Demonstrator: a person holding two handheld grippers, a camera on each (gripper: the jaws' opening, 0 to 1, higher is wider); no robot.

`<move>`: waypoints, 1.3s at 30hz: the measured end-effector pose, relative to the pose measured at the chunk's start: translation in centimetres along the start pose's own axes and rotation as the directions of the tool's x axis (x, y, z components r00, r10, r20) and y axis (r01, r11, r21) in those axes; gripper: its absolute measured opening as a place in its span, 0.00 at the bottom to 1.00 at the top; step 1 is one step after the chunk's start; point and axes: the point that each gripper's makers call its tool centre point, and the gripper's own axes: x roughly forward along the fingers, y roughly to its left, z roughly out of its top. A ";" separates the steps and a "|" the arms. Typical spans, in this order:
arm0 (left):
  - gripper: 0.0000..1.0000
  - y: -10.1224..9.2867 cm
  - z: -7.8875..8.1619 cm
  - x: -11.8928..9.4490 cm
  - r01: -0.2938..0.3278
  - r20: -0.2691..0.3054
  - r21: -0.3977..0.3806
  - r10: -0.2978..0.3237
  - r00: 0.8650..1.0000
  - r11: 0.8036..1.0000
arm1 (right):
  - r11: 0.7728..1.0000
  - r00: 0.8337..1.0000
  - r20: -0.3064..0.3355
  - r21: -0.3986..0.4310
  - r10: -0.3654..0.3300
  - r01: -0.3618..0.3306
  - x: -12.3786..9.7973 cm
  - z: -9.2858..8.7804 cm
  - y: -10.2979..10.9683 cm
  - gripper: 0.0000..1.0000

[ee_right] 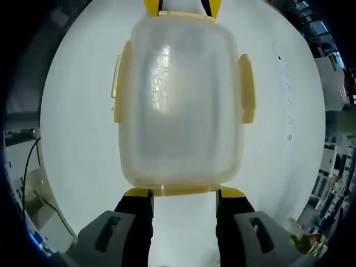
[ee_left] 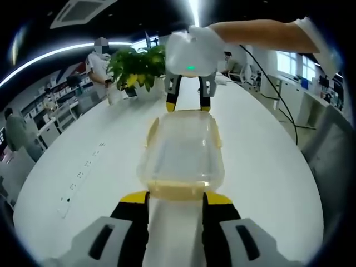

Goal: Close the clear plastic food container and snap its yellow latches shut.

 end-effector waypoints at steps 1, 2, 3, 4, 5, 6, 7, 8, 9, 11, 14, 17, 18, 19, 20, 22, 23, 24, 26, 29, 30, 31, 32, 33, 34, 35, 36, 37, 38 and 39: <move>0.31 -0.1 -0.2 -0.1 0.005 -0.007 0.003 -0.005 1.000 1.000 | 1.000 1.000 0.011 0.001 0.001 -0.001 -0.1 0.3 0.1 0.41; 0.27 -0.2 -0.8 -0.2 0.022 -0.030 0.000 -0.022 0.999 1.000 | 1.000 0.999 0.035 0.009 0.003 -0.004 -0.1 0.9 0.3 0.41; 0.23 -0.4 -1.2 -0.3 0.027 -0.048 -0.014 -0.028 0.998 1.000 | 1.000 0.999 0.035 0.022 0.003 -0.004 -0.1 1.1 0.4 0.41; 0.19 -0.4 -1.4 -0.4 0.035 -0.049 -0.008 -0.035 0.998 0.999 | 1.000 0.999 0.042 0.027 -0.001 0.000 -0.1 1.5 0.4 0.41; 0.18 -0.4 -1.7 -0.5 0.035 -0.056 -0.013 -0.036 0.998 0.999 | 1.000 0.999 0.049 0.028 -0.006 0.005 -0.1 1.8 0.4 0.41; 0.18 -0.2 -2.0 -0.7 0.031 -0.065 -0.021 -0.032 0.997 0.999 | 1.000 0.998 0.060 0.018 -0.010 0.009 -0.1 2.2 0.5 0.41; 0.18 -0.1 -2.3 -0.8 0.030 -0.071 -0.025 -0.032 0.997 0.999 | 1.000 0.998 0.063 0.017 -0.011 0.010 -0.2 2.3 0.5 0.41; 0.18 0.0 -2.5 -0.9 0.032 -0.075 -0.032 -0.034 0.997 0.999 | 1.000 0.998 0.069 0.014 -0.011 0.010 -0.2 2.6 0.6 0.41; 0.18 0.0 -2.6 -1.1 0.031 -0.076 -0.040 -0.034 0.996 0.999 | 1.000 0.997 0.071 0.013 -0.011 0.010 -0.2 2.8 0.6 0.41; 0.18 0.0 -2.8 -1.4 0.033 -0.084 -0.042 -0.037 0.996 0.999 | 1.000 0.997 0.074 0.009 -0.012 0.012 -0.2 3.3 0.6 0.41; 0.18 -0.1 -3.3 -2.0 0.034 -0.099 -0.041 -0.038 0.994 0.999 | 1.000 0.997 0.081 0.001 -0.014 0.014 -0.2 4.0 0.7 0.41; 0.19 0.1 -3.7 -2.5 0.033 -0.115 -0.036 -0.037 0.993 0.999 | 1.000 0.996 0.091 0.003 -0.014 0.014 -0.3 4.7 0.9 0.41; 0.19 0.0 -3.9 -2.6 0.034 -0.121 -0.036 -0.038 0.992 0.999 | 1.000 0.995 0.094 0.001 -0.014 0.014 -0.4 4.9 1.0 0.41; 0.19 0.0 -3.9 -2.7 0.034 -0.124 -0.035 -0.038 0.992 0.999 | 1.000 0.995 0.096 -0.001 -0.013 0.013 -0.4 5.1 1.0 0.41; 0.19 0.0 -4.0 -2.9 0.034 -0.126 -0.036 -0.039 0.991 0.999 | 1.000 0.995 0.096 -0.005 -0.014 0.015 -0.4 5.2 1.1 0.41; 0.19 -0.1 -4.3 -3.1 0.034 -0.130 -0.041 -0.039 0.991 0.999 | 1.000 0.995 0.097 -0.014 -0.018 0.019 -0.4 5.5 1.1 0.41; 0.19 -0.1 -4.4 -3.2 0.033 -0.132 -0.043 -0.039 0.991 0.999 | 1.000 0.995 0.099 -0.016 -0.018 0.020 -0.4 5.6 1.1 0.41; 0.19 0.0 -4.7 -3.5 0.030 -0.139 -0.049 -0.037 0.990 0.998 | 1.000 0.994 0.104 -0.017 -0.017 0.019 -0.4 5.6 1.1 0.41; 0.20 0.0 -5.3 -4.0 0.024 -0.153 -0.075 -0.035 0.988 0.997 | 1.000 0.995 0.101 -0.005 -0.019 0.019 -0.5 5.3 1.2 0.40; 0.23 0.7 -6.3 -5.3 -0.015 -0.161 -0.184 -0.015 0.987 0.983 | 0.999 0.995 0.098 0.042 -0.010 0.006 -0.9 4.3 1.6 0.33; 0.23 1.2 -6.6 -6.0 -0.036 -0.159 -0.232 -0.002 0.987 0.972 | 0.997 0.994 0.108 0.081 -0.015 0.006 -1.1 4.0 1.7 0.36; 0.24 1.6 -6.7 -6.4 -0.057 -0.153 -0.279 0.014 0.988 0.959 | 0.992 0.993 0.121 0.122 -0.016 0.001 -1.3 3.8 1.8 0.39; 0.24 2.5 -6.7 -7.1 -0.103 -0.136 -0.368 0.056 0.989 0.924 | 0.983 0.990 0.143 0.183 -0.016 -0.010 -1.7 3.6 1.9 0.42; 0.24 3.0 -6.6 -7.5 -0.123 -0.119 -0.424 0.079 0.990 0.897 | 0.976 0.987 0.161 0.217 -0.025 -0.011 -2.0 3.5 1.7 0.43; 0.23 3.8 -6.4 -8.1 -0.144 -0.092 -0.519 0.113 0.989 0.842 | 0.967 0.983 0.181 0.254 -0.037 -0.010 -2.4 3.4 1.6 0.42; 0.23 4.5 -6.0 -8.4 -0.155 -0.060 -0.585 0.148 0.987 0.796 | 0.945 0.975 0.213 0.326 -0.060 -0.013 -2.9 3.5 1.1 0.41; 0.24 5.3 -5.7 -8.8 -0.169 -0.036 -0.661 0.193 0.980 0.731 | 0.924 0.968 0.243 0.380 -0.064 -0.034 -3.2 3.7 1.1 0.40; 0.24 6.0 -5.5 -9.4 -0.164 -0.015 -0.757 0.235 0.972 0.632 | 0.881 0.958 0.276 0.469 -0.076 -0.066 -3.7 3.8 0.7 0.40; 0.25 6.5 -5.3 -9.7 -0.155 0.008 -0.805 0.272 0.962 0.573 | 0.846 0.951 0.296 0.526 -0.085 -0.088 -4.0 3.9 0.5 0.39; 0.26 6.9 -5.0 -9.9 -0.135 0.036 -0.844 0.305 0.952 0.519 | 0.813 0.946 0.315 0.570 -0.081 -0.120 -4.3 4.0 0.4 0.37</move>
